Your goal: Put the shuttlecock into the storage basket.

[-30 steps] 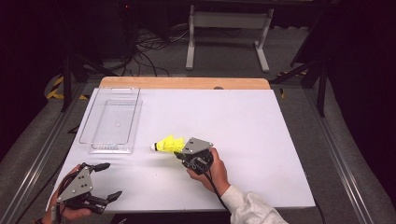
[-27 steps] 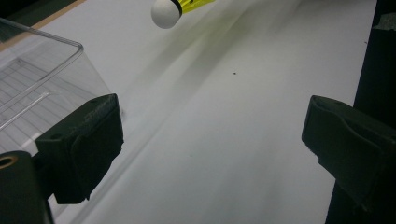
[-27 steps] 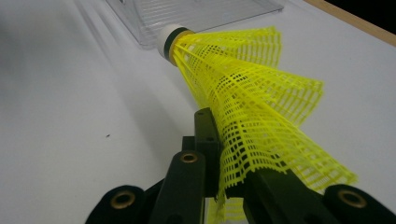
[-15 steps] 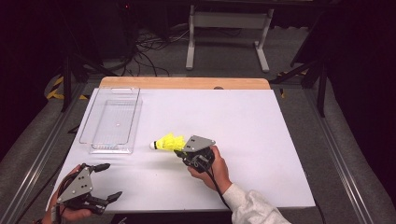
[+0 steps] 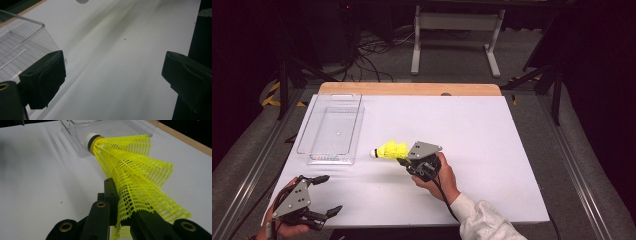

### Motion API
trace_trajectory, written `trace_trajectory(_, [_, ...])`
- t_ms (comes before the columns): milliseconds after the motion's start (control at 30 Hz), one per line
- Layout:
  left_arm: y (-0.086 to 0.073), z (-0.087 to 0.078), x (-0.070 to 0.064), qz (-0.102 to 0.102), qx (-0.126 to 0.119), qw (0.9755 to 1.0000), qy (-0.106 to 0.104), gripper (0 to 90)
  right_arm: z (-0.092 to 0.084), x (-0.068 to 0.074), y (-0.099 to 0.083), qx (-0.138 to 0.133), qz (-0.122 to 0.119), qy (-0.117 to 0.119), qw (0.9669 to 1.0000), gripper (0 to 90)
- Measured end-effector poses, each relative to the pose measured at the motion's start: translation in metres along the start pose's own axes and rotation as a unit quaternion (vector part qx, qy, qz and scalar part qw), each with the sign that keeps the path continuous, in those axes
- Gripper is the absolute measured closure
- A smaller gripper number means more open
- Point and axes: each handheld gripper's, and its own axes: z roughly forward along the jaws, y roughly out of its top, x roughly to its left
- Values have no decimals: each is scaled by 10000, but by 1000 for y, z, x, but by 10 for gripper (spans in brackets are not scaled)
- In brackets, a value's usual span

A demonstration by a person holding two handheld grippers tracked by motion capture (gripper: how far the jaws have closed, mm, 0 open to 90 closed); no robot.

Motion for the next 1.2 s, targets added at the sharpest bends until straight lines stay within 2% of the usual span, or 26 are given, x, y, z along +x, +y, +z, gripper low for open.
trace_trajectory(500, [0,-3,-2,5,-58,10000,12,62,2,-2,9,-79,-1,12,10000,882])
trace_trajectory(800, [0,-3,-2,-3,-68,10000,18,62,1,0,17,-146,-146,3,9998,882])
trace_trajectory(1200, [0,-4,-2,1,-57,10000,42,61,2,-6,30,-253,-159,-65,9995,882])
